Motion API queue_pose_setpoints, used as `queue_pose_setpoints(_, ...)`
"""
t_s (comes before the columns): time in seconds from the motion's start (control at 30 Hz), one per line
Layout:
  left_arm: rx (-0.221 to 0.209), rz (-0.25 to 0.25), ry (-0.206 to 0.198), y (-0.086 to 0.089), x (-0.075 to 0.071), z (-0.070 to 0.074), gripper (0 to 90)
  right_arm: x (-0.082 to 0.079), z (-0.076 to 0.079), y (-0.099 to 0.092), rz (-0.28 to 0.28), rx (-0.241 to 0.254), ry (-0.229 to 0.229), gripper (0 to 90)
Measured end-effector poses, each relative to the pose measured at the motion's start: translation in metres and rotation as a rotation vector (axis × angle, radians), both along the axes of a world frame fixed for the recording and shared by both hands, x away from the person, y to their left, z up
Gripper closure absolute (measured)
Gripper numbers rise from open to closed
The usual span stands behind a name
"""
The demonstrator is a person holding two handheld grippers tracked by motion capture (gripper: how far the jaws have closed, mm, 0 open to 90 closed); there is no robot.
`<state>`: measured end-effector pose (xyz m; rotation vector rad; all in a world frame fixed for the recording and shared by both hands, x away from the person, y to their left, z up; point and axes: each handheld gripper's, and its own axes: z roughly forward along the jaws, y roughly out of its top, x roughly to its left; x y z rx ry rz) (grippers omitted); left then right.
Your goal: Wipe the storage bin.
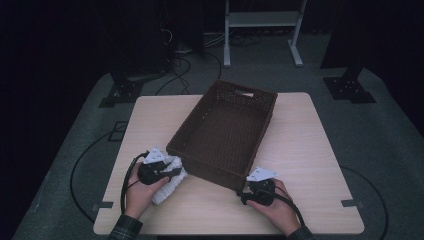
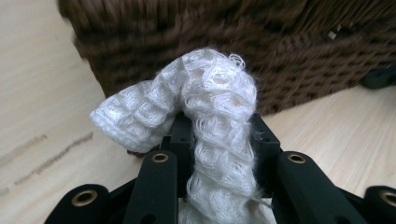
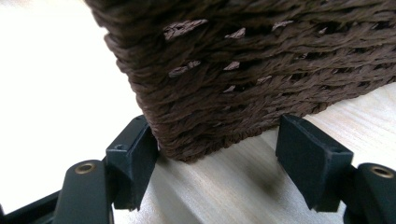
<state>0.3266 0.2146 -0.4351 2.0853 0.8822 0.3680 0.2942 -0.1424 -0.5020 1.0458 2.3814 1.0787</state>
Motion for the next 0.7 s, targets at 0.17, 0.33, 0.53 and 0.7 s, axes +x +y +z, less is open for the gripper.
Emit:
queue_pose_setpoints(0.17, -0.046, -0.004, -0.04, 0.002, -0.005, 0.015, 68.9, 0.0, 0.0, 0.0, 0.0, 0.001, 0.0, 29.3)
queue_pose_setpoints(0.33, -0.076, -0.009, -0.073, 0.001, -0.009, 0.025, 68.9, 0.0, 0.0, 0.0, 0.0, 0.0, 0.0, 29.2)
queue_pose_setpoints(0.53, -0.075, -0.025, -0.054, -0.005, -0.006, 0.019, 68.9, 0.0, 0.0, 0.0, 0.0, 0.0, 0.0, 29.2)
queue_pose_setpoints(0.7, -0.057, -0.032, -0.029, -0.01, -0.003, 0.01, 68.9, 0.0, 0.0, 0.0, 0.0, 0.0, 0.0, 29.3)
